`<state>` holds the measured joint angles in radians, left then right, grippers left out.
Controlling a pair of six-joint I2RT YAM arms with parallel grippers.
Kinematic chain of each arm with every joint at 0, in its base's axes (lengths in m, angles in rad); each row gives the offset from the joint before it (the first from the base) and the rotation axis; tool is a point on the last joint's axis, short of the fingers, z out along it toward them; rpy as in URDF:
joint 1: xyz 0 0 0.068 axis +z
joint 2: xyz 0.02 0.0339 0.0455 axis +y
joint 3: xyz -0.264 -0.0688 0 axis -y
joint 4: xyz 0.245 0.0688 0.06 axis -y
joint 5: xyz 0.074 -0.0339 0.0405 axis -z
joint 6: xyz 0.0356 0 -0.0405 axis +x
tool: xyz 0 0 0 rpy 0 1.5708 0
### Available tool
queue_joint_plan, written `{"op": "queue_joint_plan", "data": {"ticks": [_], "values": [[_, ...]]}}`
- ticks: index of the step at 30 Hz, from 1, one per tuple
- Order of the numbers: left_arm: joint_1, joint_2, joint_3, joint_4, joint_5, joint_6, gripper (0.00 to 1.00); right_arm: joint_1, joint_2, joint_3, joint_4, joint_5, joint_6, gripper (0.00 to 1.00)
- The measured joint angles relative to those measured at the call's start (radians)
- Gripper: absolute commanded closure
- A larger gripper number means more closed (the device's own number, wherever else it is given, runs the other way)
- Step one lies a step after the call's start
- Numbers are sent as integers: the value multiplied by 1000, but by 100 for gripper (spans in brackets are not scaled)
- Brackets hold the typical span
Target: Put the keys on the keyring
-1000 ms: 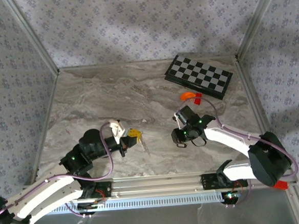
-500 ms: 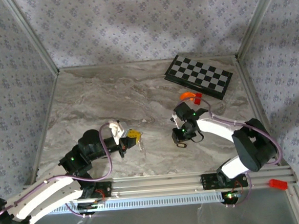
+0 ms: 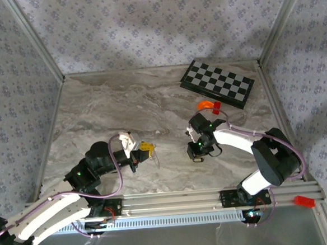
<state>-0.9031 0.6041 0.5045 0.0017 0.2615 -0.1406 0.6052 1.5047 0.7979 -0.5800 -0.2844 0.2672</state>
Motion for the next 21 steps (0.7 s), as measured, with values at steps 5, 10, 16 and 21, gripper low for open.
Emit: {"op": "queue_joint_plan", "data": {"ticks": [5,10,16,21], "values": [[0,0,0,0,1,0,100,6,0,0,-12,3,0,75],[0,0,-1,0,4,0,100,6,-1,0,-23,11,1,74],[0,0,-5,1,7,0,100,9,-2,0,-29,19,1,76],[0,0,-5,1,10,0,100,9,-1,0,-27,19,0,81]]}}
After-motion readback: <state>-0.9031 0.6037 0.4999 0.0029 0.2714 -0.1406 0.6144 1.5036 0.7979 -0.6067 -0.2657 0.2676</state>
